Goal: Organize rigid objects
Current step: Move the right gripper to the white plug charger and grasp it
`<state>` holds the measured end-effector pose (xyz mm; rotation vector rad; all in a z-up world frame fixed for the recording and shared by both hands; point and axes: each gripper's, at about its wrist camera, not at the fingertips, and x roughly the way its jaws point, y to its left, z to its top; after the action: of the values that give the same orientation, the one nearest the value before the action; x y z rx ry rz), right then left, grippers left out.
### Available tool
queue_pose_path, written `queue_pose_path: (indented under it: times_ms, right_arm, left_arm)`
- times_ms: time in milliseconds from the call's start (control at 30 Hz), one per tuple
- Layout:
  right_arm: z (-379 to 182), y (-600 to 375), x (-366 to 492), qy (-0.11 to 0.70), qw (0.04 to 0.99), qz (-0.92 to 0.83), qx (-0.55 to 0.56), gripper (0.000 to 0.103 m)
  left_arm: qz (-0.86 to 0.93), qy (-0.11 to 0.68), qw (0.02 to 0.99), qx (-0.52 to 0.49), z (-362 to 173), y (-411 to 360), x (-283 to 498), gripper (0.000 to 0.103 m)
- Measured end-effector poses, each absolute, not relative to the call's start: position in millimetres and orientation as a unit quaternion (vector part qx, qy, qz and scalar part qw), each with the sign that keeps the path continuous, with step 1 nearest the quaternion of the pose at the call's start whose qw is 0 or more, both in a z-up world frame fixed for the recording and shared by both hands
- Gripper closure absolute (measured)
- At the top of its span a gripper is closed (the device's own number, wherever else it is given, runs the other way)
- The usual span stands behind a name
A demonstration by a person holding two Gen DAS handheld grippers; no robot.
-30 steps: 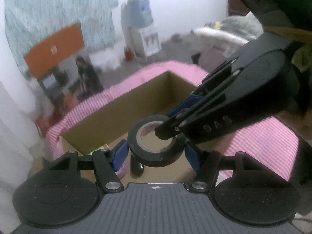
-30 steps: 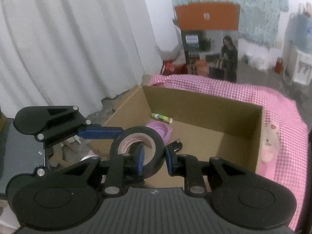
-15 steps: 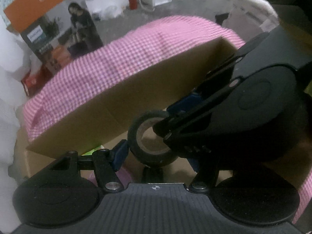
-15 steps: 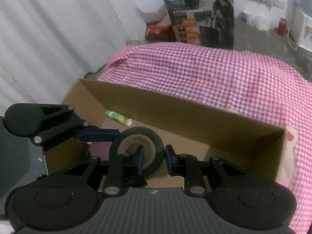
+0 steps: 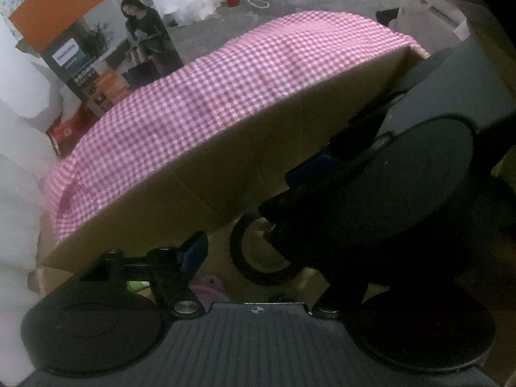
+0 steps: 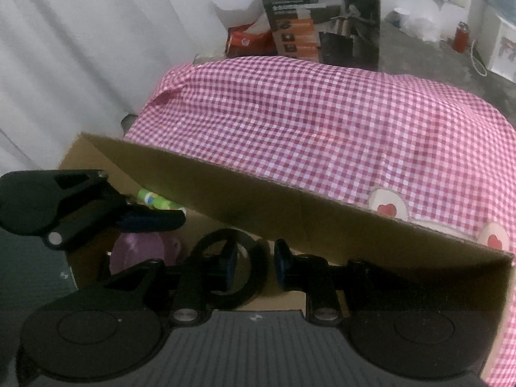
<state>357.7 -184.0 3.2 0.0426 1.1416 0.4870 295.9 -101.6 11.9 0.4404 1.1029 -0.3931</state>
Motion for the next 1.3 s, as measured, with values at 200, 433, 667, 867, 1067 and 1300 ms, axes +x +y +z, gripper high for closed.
queue_pose_path:
  times_ms: [200, 433, 667, 867, 1067, 1300]
  right_arm:
    - [45, -203, 328, 0.491, 0.838, 0.235, 0.046, 0.076]
    - [109, -240, 250, 0.42, 0.869, 0.246, 0.089, 0.072]
    - [146, -275, 151, 0.356, 0.893, 0.249, 0.122, 0.053]
    - [141, -292, 77, 0.342, 0.892, 0.253, 0.154, 0.052]
    - [113, -303, 31, 0.348, 0.878, 0.249, 0.216, 0.051]
    - [60, -301, 25, 0.387, 0.855, 0.222, 0.264, 0.051]
  left_arm:
    - [-0.183, 0.487, 0.829, 0.206, 43, -98, 272, 0.019]
    - [-0.186, 0.441, 0.852, 0.214, 93, -87, 216, 0.016]
    - [-0.205, 0.382, 0.881, 0.192, 136, -68, 145, 0.012]
    - [-0.233, 0.348, 0.894, 0.161, 136, -56, 79, 0.01]
    - [-0.256, 0.348, 0.889, 0.151, 95, -64, 30, 0.01]
    - [-0.285, 0.379, 0.87, 0.133, 32, -92, 22, 0.013]
